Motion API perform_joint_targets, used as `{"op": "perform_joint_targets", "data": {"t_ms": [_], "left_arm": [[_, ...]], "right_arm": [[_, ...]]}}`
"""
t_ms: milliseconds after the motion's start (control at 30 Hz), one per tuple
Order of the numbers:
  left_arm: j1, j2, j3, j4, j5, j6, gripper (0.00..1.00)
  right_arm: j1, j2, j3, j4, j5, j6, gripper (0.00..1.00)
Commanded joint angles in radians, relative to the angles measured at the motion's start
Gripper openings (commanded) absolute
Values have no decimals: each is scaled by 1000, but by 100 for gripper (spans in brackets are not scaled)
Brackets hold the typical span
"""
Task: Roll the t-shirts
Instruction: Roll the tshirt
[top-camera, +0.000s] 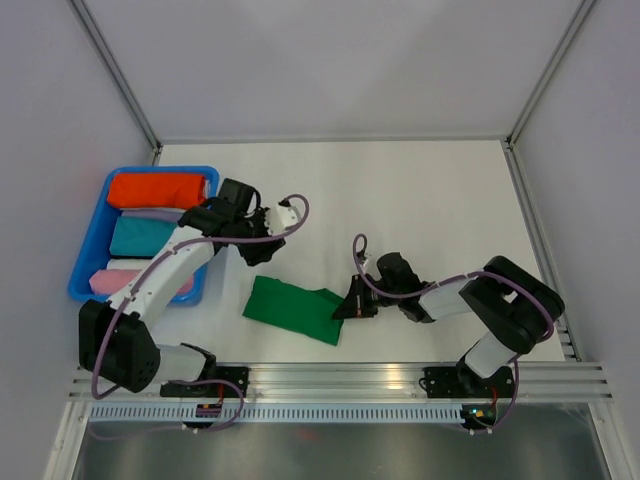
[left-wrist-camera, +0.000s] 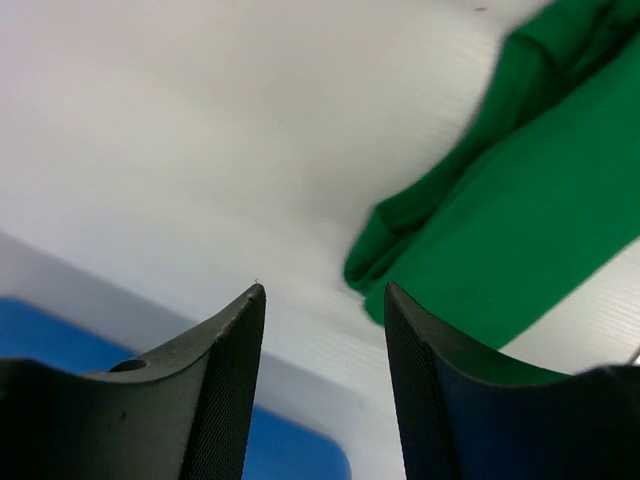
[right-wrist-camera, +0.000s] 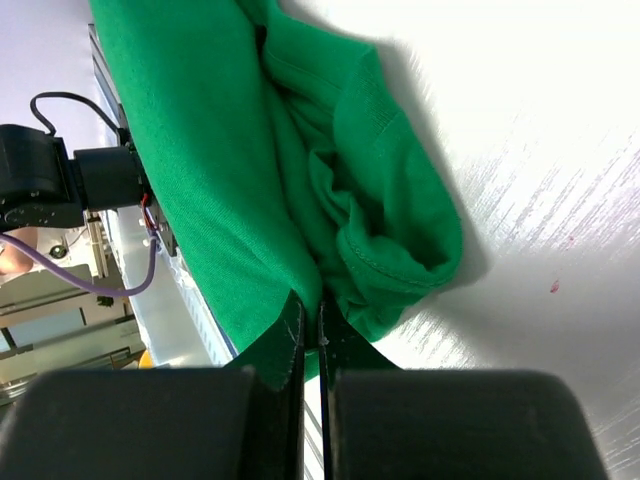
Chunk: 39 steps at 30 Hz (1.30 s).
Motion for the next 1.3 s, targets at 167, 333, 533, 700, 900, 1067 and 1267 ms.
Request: {"op": "perform_joint_targets", "data": {"t_ms": [167, 333, 533, 700, 900, 1067, 1267], "left_arm": [[-271, 10, -166, 104, -53, -214, 58], [-269, 73, -252, 273, -103, -217, 49], [-259, 114, -273, 317, -25, -247, 47], [-210, 113, -259, 320, 17, -252, 47], [-183, 116, -247, 320, 49, -258, 48], [-183, 122, -250, 320, 67, -254, 49], [-183, 127, -246, 320, 80, -244, 49]], "right_arm": [[-16, -4, 69, -160, 85, -47, 13], [-19, -59, 92, -204, 132, -71, 36], [-19, -347, 115, -345, 260, -273, 43], [105, -564, 97, -401, 420, -626, 48], [434, -520, 25, -356, 673, -1137, 67], [579, -341, 81, -313, 858, -1385, 72], [599, -172, 146, -307, 918, -1512, 90]]}}
